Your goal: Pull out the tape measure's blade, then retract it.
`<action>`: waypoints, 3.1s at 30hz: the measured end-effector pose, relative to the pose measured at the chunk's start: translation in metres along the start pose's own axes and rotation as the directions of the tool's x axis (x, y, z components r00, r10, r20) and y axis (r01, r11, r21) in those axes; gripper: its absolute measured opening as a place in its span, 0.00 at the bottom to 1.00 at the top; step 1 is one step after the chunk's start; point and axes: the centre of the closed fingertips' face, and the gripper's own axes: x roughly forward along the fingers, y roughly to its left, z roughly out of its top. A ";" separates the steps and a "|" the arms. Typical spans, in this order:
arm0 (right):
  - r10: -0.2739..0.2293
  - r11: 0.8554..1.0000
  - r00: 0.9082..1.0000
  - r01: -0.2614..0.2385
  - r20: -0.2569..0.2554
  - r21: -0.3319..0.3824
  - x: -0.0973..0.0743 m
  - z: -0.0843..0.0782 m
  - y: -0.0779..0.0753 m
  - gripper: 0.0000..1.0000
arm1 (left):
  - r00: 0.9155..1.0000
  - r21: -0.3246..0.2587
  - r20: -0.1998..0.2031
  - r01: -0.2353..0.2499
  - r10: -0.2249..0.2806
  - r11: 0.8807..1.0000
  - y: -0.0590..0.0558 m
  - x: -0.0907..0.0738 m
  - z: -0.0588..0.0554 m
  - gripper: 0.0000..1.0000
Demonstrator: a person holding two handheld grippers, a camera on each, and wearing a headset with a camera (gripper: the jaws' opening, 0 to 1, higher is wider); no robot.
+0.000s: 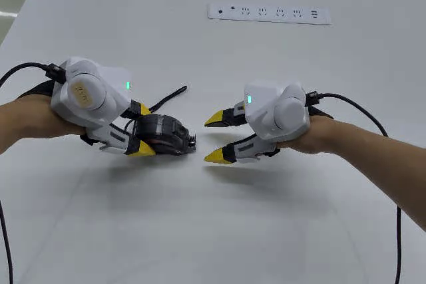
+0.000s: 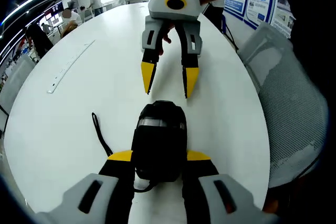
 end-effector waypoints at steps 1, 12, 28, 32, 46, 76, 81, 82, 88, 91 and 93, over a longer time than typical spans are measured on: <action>-0.001 1.000 1.000 0.001 -0.001 0.002 0.001 -0.001 -0.001 0.35 | 1.000 -0.005 0.000 0.002 -0.002 1.000 0.000 0.000 0.000 0.30; 0.019 0.999 1.000 -0.019 0.013 0.028 0.021 0.005 -0.001 0.28 | 1.000 -0.013 0.002 -0.001 0.001 1.000 -0.002 0.001 0.001 0.29; 0.006 0.997 1.000 -0.008 0.027 0.077 0.028 0.001 -0.003 0.14 | 1.000 -0.013 0.012 -0.015 0.015 1.000 -0.001 0.001 0.001 0.28; 0.014 0.997 1.000 -0.015 0.016 0.070 0.029 0.000 -0.003 0.13 | 1.000 -0.010 0.013 -0.018 0.018 1.000 -0.002 0.000 0.002 0.28; 0.029 0.999 0.999 -0.029 -0.026 0.023 0.029 0.000 -0.001 0.11 | 1.000 -0.006 0.016 -0.015 0.015 1.000 -0.001 0.001 -0.001 0.27; 0.028 1.000 0.999 -0.028 -0.046 0.014 0.027 0.002 -0.002 0.11 | 1.000 0.006 0.006 -0.013 0.013 1.000 -0.002 0.000 -0.001 0.27; 0.027 1.000 0.998 -0.027 -0.048 0.008 0.027 0.001 -0.002 0.11 | 1.000 0.006 0.006 -0.014 0.014 1.000 -0.002 0.000 -0.001 0.27; 0.027 1.000 0.998 -0.027 -0.048 0.009 0.027 0.001 -0.002 0.11 | 1.000 0.007 0.006 -0.014 0.014 1.000 -0.002 0.000 -0.001 0.27; 0.026 1.000 0.998 -0.026 -0.049 -0.001 0.028 0.000 -0.003 0.11 | 1.000 0.008 0.005 -0.016 0.016 1.000 -0.002 0.000 -0.001 0.27; 0.024 1.000 0.999 -0.025 -0.048 -0.002 0.028 0.000 -0.003 0.11 | 1.000 0.009 0.006 -0.017 0.016 1.000 -0.002 0.000 -0.001 0.27; 0.024 1.000 0.998 -0.024 -0.051 -0.003 0.027 0.000 -0.003 0.11 | 1.000 0.009 0.006 -0.017 0.017 1.000 -0.002 0.000 -0.001 0.27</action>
